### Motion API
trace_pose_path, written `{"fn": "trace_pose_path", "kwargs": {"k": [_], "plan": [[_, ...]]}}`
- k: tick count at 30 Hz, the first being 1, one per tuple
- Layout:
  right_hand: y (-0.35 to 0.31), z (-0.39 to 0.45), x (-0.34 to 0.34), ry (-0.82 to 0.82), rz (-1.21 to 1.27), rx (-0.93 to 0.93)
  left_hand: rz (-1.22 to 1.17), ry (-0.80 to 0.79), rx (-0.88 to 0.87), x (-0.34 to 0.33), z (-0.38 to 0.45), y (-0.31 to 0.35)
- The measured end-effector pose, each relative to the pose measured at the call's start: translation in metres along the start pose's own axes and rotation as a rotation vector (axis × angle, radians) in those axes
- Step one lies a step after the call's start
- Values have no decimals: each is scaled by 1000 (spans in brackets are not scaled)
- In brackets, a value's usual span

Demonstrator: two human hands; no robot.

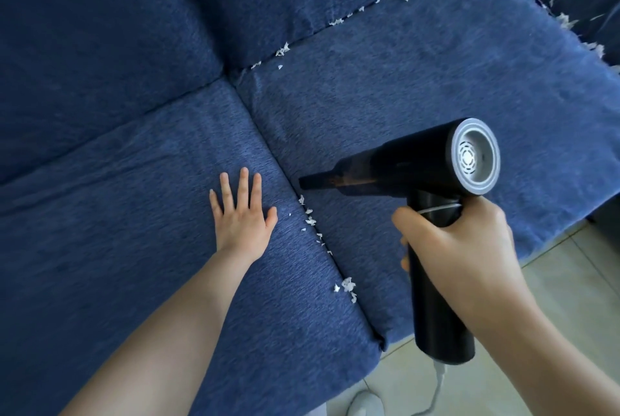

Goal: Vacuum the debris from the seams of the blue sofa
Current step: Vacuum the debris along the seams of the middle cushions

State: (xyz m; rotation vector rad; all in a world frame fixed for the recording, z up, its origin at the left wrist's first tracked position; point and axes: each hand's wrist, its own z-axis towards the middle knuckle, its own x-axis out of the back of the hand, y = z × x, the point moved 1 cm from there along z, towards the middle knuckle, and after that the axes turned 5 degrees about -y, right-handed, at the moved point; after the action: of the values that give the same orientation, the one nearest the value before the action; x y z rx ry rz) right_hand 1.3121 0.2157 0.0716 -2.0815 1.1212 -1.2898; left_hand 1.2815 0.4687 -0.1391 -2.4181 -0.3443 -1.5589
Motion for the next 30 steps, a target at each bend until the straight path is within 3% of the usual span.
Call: {"fn": "trace_pose_path", "kwargs": {"k": [16,30], "plan": [[19,-18,9,-123,-52,31,-15,28,12,-13,-23,12],[31,-21,12,-56,-123,49,2,3,9,-19,-45,25]]}}
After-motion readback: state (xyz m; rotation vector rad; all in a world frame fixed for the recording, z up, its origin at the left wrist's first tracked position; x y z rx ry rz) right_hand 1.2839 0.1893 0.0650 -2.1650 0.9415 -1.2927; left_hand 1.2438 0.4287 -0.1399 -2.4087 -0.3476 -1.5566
